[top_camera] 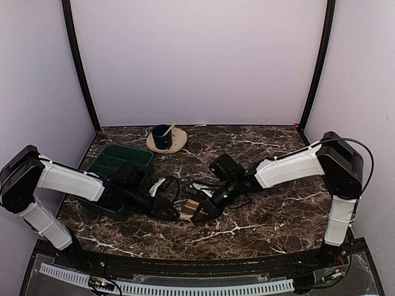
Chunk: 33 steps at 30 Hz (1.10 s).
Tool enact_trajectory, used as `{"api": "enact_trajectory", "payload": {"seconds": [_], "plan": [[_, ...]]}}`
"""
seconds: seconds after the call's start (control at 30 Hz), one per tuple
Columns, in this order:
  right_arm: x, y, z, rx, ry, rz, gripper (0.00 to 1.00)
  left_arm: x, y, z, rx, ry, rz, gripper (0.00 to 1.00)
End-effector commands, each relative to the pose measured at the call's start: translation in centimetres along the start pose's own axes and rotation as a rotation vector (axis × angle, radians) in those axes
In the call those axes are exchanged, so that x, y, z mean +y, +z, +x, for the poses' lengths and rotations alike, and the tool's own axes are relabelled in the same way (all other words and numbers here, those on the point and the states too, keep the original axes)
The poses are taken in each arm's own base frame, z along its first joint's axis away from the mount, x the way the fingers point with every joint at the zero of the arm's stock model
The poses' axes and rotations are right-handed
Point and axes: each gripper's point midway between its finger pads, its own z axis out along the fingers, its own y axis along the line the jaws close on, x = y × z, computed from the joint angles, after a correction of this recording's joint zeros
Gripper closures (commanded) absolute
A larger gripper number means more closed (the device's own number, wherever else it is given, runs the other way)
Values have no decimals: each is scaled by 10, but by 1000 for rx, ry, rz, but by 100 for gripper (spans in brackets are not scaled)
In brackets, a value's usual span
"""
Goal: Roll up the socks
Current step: Roll the sock at the center of the board.
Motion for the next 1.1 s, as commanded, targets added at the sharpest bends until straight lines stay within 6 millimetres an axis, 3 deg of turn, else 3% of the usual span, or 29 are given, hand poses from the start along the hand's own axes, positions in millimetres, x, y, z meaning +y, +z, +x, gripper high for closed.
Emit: {"api": "enact_trajectory", "payload": {"seconds": [0.0, 0.27, 0.67, 1.07], "plan": [[5, 6, 8, 10, 76, -125, 87, -14, -11, -14, -58, 74, 20, 52], [6, 13, 15, 20, 160, -220, 88, -20, -11, -17, -46, 99, 34, 52], [-9, 16, 19, 36, 250, -242, 90, -34, -12, -10, -28, 175, 64, 63], [-27, 18, 25, 61, 297, -198, 90, -48, 9, 3, 30, 326, -18, 70]]}}
